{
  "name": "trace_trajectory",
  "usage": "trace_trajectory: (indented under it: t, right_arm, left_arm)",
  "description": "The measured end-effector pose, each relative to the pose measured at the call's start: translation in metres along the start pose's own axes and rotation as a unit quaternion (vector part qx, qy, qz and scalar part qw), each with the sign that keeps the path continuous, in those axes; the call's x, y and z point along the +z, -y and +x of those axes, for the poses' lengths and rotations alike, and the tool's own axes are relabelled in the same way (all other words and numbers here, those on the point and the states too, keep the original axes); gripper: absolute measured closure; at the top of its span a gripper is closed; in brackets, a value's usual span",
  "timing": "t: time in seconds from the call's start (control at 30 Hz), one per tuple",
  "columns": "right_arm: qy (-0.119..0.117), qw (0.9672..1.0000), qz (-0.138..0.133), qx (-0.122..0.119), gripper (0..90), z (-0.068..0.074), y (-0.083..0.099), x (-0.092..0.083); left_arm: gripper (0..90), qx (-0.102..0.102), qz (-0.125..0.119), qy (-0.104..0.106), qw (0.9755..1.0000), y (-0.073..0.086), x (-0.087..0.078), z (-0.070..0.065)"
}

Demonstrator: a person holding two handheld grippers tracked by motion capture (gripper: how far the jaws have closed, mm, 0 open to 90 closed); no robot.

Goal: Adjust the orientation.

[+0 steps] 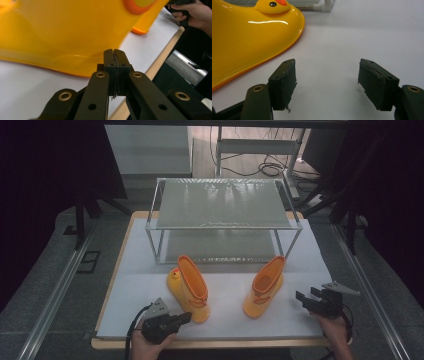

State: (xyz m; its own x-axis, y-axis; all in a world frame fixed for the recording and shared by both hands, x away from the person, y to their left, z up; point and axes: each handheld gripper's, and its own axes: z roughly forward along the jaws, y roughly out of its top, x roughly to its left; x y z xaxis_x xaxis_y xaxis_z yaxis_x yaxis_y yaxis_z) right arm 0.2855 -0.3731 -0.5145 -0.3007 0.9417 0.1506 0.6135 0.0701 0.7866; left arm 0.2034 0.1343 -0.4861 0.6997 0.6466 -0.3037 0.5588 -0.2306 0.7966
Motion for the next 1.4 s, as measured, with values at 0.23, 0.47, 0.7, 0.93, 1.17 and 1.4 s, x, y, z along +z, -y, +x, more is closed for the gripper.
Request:
trace_trajectory:
  t: [0.23, 0.47, 0.7, 0.93, 1.17, 1.4]
  right_arm:
    - [0.0, 1.0, 0.0, 0.002, 30.4, 0.0, 0.0, 0.001]
    - [0.001, 1.0, 0.002, 0.004, 30.4, 0.0, 0.001, 0.001]
    - [0.002, 1.0, -0.001, 0.005, 30.4, -0.001, 0.001, -0.001]
    - [0.004, 1.0, -0.002, 0.006, 30.4, -0.001, 0.001, -0.001]
    - [0.004, 1.0, -0.001, 0.004, 30.4, -0.001, 0.001, -0.001]
    - [0.003, 1.0, 0.0, 0.003, 30.6, 0.0, 0.001, 0.0]
  left_arm:
    - [89.3, 0.028, 0.001, -0.011, 0.9995, -0.003, 0.031, -0.024]
    - [88.6, 0.034, 0.005, -0.038, 0.9987, -0.006, 0.058, -0.032]
    - [89.7, 0.037, 0.001, -0.059, 0.9976, -0.008, 0.056, -0.028]
    - [89.9, 0.027, -0.001, -0.056, 0.9981, -0.001, 0.043, -0.021]
    - [89.8, 0.017, -0.004, -0.065, 0.9977, 0.01, 0.02, -0.01]
    - [89.8, -0.01, -0.016, -0.079, 0.9967, 0.02, -0.006, 0.012]
